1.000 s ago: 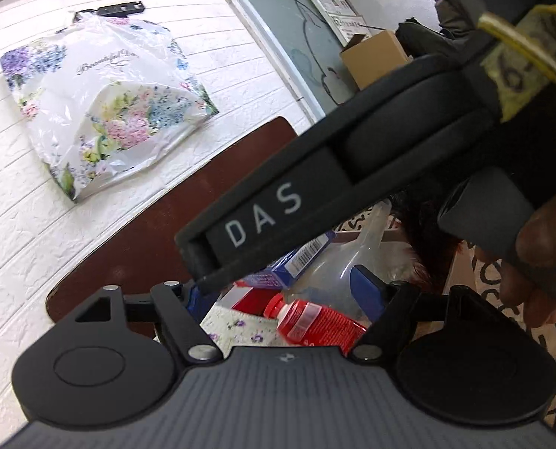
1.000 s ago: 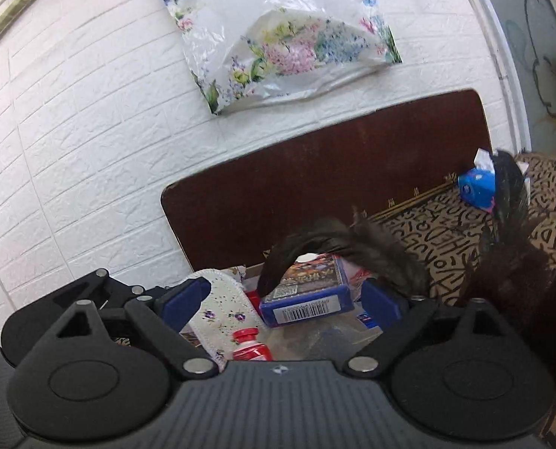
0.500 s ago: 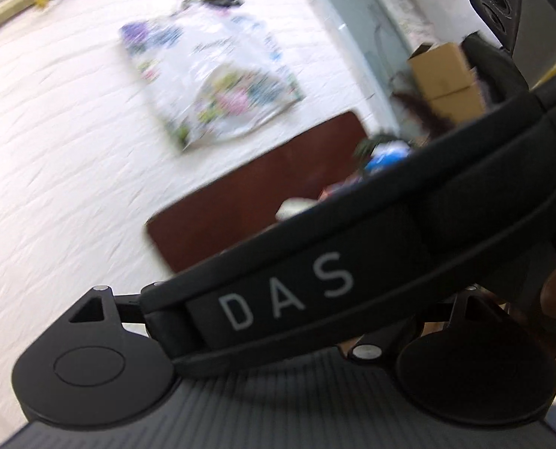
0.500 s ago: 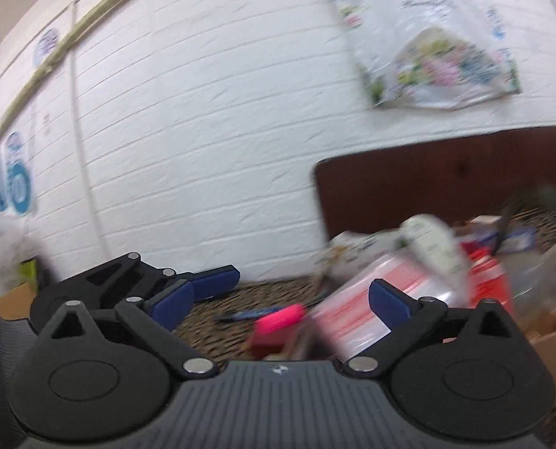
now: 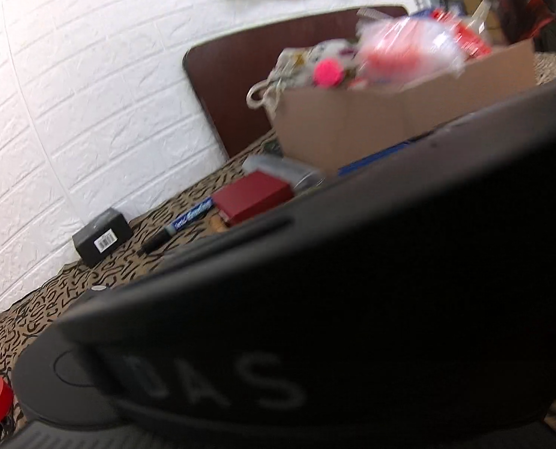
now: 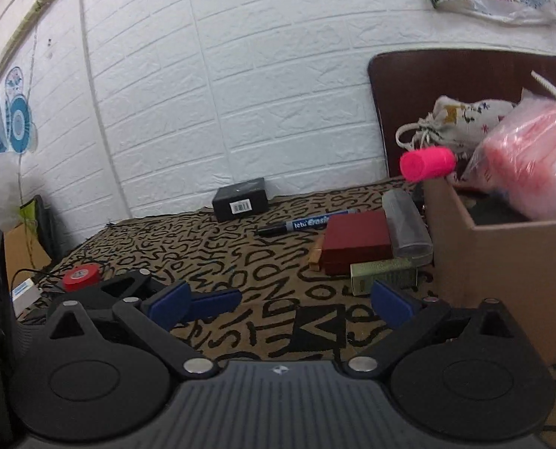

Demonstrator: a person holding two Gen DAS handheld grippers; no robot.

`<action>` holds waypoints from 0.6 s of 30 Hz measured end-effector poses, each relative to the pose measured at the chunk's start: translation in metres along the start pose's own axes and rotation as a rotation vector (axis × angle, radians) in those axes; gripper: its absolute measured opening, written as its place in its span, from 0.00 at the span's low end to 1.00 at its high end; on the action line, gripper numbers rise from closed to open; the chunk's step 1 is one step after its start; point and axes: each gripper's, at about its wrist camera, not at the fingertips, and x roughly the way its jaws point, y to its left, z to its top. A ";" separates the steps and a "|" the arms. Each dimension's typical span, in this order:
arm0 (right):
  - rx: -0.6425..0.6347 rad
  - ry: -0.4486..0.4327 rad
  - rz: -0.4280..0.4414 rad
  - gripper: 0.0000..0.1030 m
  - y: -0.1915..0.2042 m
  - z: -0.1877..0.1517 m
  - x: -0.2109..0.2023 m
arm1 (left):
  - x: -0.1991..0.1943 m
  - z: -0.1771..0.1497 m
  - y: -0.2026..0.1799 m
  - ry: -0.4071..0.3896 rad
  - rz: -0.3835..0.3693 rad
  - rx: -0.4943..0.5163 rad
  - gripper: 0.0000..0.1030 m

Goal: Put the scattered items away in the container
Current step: 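Withdraw the right gripper from the cardboard box back over the bed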

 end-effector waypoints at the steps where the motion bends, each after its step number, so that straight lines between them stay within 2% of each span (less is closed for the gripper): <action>1: 0.011 0.006 -0.010 1.00 -0.001 -0.001 0.006 | 0.005 -0.001 0.005 0.013 0.004 0.010 0.85; 7: 0.069 -0.054 -0.139 1.00 0.003 -0.008 0.011 | 0.016 0.002 0.039 0.007 0.015 0.005 0.85; 12: 0.069 -0.056 -0.185 1.00 0.012 -0.013 0.021 | 0.016 -0.006 0.064 0.017 0.006 -0.046 0.87; 14: 0.060 -0.054 -0.241 1.00 0.016 -0.015 0.029 | 0.020 -0.010 0.078 0.033 -0.011 -0.072 0.90; 16: 0.088 -0.049 -0.299 1.00 0.017 -0.016 0.039 | 0.027 -0.010 0.094 0.057 -0.003 -0.104 0.92; 18: 0.157 -0.036 -0.316 1.00 0.015 -0.016 0.046 | 0.033 -0.008 0.108 0.065 -0.004 -0.118 0.93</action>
